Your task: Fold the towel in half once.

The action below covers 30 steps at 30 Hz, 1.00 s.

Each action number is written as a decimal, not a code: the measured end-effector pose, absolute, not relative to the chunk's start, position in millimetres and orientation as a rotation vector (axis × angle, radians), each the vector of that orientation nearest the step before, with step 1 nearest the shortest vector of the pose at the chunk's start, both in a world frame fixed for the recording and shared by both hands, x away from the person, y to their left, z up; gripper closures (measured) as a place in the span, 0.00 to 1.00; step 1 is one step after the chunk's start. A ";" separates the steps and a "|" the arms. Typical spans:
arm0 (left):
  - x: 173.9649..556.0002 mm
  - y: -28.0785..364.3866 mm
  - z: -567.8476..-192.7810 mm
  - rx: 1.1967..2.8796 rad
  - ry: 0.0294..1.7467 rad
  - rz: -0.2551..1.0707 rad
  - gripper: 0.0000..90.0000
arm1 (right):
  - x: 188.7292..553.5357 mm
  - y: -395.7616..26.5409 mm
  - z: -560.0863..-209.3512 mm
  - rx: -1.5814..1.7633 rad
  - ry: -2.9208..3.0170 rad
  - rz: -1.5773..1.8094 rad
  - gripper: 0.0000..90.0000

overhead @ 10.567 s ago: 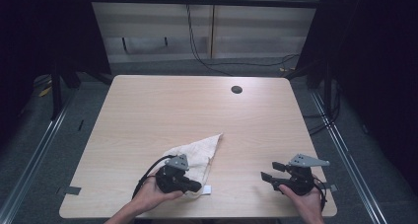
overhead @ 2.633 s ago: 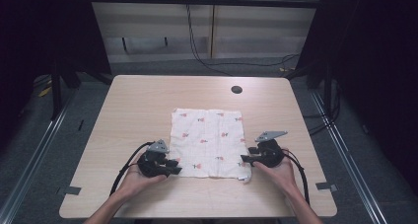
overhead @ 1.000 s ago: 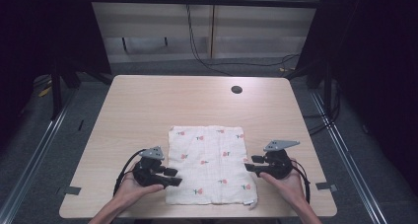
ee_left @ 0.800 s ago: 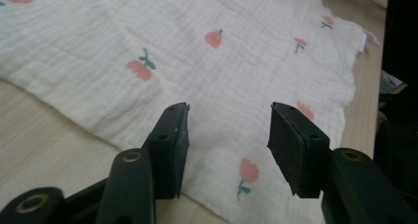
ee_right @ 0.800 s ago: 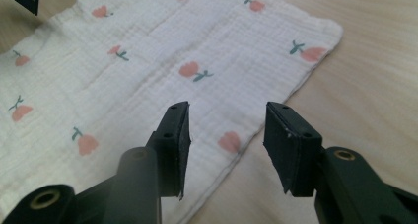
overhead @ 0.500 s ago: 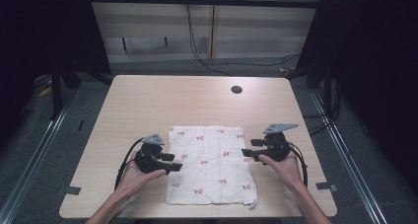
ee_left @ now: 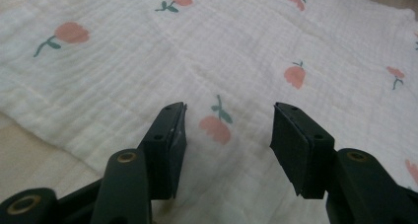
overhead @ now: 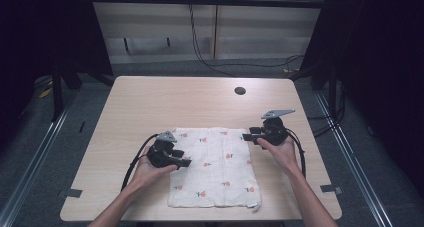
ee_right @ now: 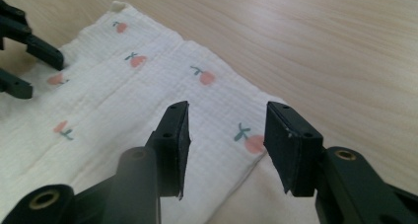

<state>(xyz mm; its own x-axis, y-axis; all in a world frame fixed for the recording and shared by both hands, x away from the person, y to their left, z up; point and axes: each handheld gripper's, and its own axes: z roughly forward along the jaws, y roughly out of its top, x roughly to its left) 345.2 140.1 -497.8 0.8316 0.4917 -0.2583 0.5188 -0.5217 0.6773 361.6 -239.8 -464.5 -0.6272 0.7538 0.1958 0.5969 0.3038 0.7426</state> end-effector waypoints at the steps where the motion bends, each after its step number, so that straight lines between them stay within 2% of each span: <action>1: 346.5 140.5 -498.6 2.206 0.730 -0.048 0.54 | 365.8 -238.9 -466.9 1.243 2.386 1.221 0.58; 8: 349.0 142.7 -499.3 2.205 0.725 -0.057 0.57 | 395.4 -235.1 -476.1 1.281 2.393 1.129 0.58; 12: 349.5 143.4 -499.8 2.202 0.723 -0.061 0.57 | 406.9 -236.1 -482.0 1.283 2.398 1.051 0.63; 25: 350.6 144.5 -499.6 2.194 0.741 -0.073 0.57 | 414.8 -227.0 -501.5 1.282 2.405 1.014 0.68; 26: 350.8 144.7 -499.7 2.192 0.746 -0.072 0.57 | 414.3 -225.7 -501.5 1.271 2.408 1.010 0.70; 30: 350.8 145.0 -498.6 2.191 0.760 -0.075 0.54 | 411.8 -223.2 -500.8 1.263 2.420 1.000 0.85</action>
